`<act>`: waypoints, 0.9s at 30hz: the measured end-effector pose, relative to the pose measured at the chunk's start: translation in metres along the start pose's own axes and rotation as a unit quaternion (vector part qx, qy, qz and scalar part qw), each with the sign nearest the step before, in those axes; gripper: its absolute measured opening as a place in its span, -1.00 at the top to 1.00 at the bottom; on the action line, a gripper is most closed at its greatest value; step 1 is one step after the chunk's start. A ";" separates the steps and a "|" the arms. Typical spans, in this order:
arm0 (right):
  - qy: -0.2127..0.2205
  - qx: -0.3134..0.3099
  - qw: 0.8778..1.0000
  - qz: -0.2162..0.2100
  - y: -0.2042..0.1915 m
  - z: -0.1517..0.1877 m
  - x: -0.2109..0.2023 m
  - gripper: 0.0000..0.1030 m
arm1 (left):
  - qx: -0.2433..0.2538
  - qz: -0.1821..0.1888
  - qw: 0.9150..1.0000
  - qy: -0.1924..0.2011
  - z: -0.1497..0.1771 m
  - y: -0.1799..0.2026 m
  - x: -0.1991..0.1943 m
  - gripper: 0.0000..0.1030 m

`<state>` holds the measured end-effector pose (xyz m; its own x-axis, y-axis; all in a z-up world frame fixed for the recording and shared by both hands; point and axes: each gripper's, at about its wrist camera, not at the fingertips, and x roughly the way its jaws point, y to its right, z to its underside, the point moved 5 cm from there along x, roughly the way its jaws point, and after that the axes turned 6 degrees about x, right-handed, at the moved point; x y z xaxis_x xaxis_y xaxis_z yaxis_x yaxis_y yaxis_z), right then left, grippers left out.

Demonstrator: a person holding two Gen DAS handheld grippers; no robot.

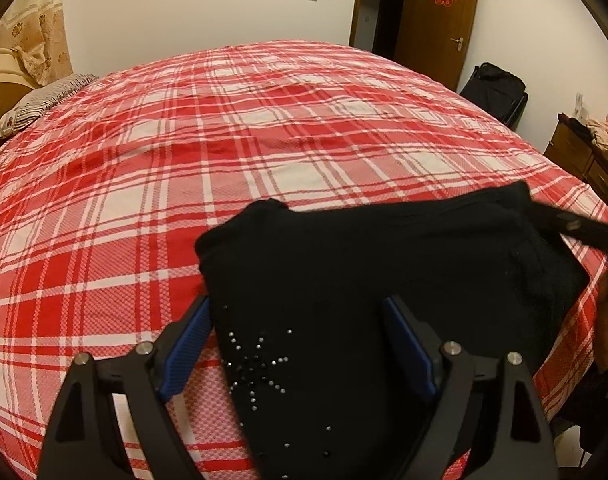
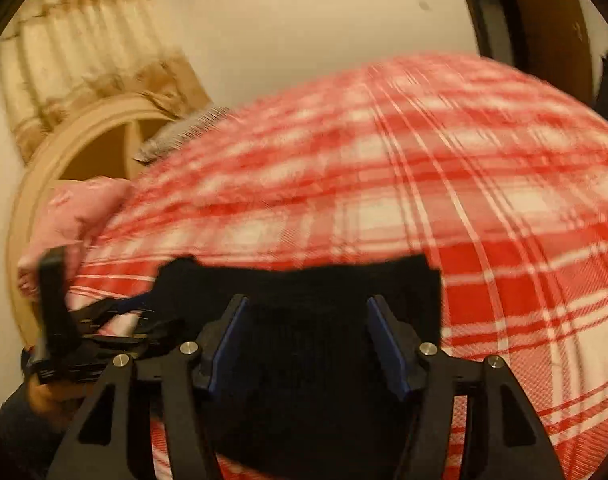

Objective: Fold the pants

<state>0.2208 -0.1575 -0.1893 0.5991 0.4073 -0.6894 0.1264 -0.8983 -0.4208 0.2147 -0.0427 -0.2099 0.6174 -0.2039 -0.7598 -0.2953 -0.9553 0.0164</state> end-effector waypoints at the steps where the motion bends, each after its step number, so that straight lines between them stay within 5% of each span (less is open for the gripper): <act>1: -0.005 0.009 1.000 -0.005 0.005 0.002 0.003 -0.21 | -0.002 0.004 1.000 -0.001 0.000 0.000 0.001 -0.71; 13: 0.014 -0.017 1.000 0.021 0.004 0.022 -0.031 -0.21 | 0.004 0.008 1.000 -0.005 0.006 0.004 -0.010 -0.71; 19: -0.001 -0.057 0.995 0.085 0.015 0.047 -0.031 -0.21 | 0.016 0.018 1.000 -0.006 0.028 0.011 -0.023 -0.73; 22: -0.019 -0.008 0.999 0.042 0.036 0.057 -0.023 -0.21 | 0.014 0.013 1.000 -0.008 0.037 0.012 -0.018 -0.93; 27: -0.021 -0.005 0.999 0.032 0.035 0.056 -0.027 -0.21 | -0.001 0.023 1.000 -0.005 0.034 0.007 -0.021 -0.93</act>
<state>0.1647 -0.1911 -0.2182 0.5727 0.3554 -0.7387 0.0968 -0.9241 -0.3696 0.1745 -0.0379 -0.2158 0.5962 -0.2461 -0.7642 -0.3225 -0.9451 0.0528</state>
